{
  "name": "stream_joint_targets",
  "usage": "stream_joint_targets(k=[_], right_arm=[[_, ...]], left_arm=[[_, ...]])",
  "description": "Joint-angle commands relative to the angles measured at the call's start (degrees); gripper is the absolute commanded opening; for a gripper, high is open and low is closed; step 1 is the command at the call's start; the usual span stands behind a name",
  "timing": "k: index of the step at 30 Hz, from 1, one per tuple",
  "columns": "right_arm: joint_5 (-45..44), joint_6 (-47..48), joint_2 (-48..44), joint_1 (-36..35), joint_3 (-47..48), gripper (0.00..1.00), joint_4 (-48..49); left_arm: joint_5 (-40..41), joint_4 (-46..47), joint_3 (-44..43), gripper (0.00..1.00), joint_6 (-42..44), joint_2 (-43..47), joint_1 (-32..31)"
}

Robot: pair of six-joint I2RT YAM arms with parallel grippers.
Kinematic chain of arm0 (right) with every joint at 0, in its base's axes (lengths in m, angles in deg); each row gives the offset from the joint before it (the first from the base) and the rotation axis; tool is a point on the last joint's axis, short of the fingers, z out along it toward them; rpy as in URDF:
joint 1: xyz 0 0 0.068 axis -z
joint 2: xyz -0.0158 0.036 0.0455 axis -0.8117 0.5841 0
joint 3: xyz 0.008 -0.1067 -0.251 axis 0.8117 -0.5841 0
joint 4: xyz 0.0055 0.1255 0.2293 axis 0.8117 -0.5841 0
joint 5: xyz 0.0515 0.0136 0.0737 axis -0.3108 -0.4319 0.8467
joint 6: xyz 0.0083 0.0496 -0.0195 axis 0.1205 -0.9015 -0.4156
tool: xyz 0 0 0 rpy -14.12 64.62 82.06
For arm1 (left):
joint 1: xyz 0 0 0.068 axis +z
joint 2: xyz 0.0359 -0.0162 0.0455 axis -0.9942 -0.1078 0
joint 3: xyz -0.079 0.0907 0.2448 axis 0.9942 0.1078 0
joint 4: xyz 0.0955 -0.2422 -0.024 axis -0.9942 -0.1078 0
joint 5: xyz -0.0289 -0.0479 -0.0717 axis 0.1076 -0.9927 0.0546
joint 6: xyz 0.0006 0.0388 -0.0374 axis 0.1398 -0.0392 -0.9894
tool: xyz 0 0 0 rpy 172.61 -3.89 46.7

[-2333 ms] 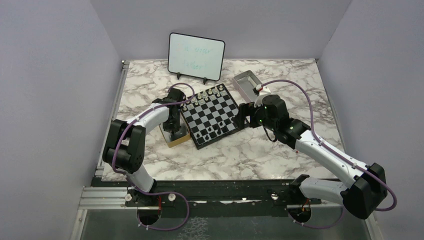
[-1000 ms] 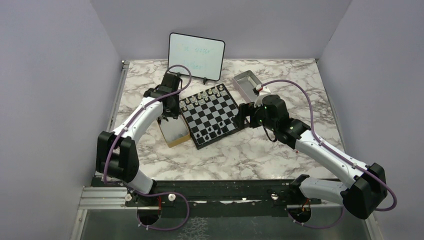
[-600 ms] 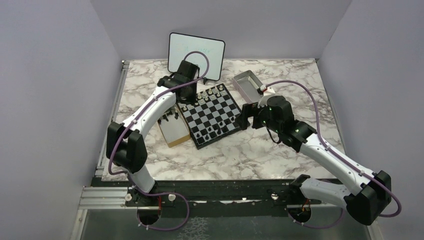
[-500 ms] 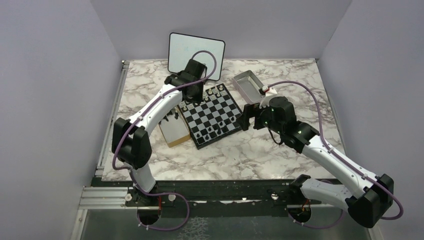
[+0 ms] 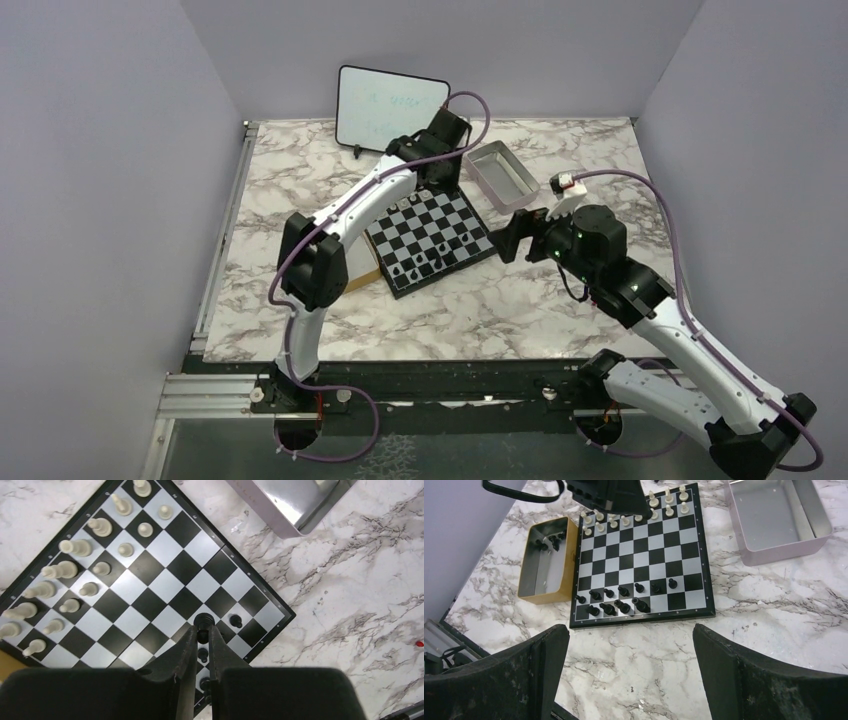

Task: Set up the chess pieces on the board
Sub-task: Place the chess piece on the chessboard.

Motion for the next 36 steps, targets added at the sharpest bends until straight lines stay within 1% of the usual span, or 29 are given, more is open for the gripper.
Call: stream_joint_targets(k=[1, 12, 22, 26, 29, 32, 34, 36], right_arm=[[-3.3, -0.3, -2.3, -0.3, -0.5, 1.0, -2.3], [-5.2, 0.0, -5.6, -0.3, -0.4, 1.0, -3.5], [-6.6, 0.3, -6.7, -0.3, -0.1, 1.0, -3.7], [-6.1, 0.0, -7.0, -0.3, -1.5, 1.0, -2.7], [-5.2, -0.5, -6.3, -0.3, -2.3, 1.0, -2.0], [-4.7, -0.6, -4.9, -0.3, -2.9, 1.0, -0.9], [-4.9, -0.4, -3.4, -0.3, -3.1, 1.0, -0.1], [-5.7, -0.4, -1.4, -0.4, -2.7, 1.0, -0.1]], left_arm=[[-1.1, -0.1, -5.1, 0.14, -1.4, -5.2, -2.4], [-1.6, -0.1, -12.2, 0.15, -1.6, -15.5, -6.8], [-1.2, -0.6, -11.3, 0.16, -1.4, -16.8, -7.4], [1.1, -0.6, -11.8, 0.24, -1.5, -16.5, -7.5], [2.3, -0.7, -11.9, 0.28, -1.8, -15.6, -7.5], [4.9, -0.7, -10.0, 0.36, -1.7, -12.7, -7.0], [4.9, -0.7, -8.7, 0.42, -1.5, -10.5, -6.0], [4.3, -0.6, -7.4, 0.45, -1.2, -8.4, -4.5]])
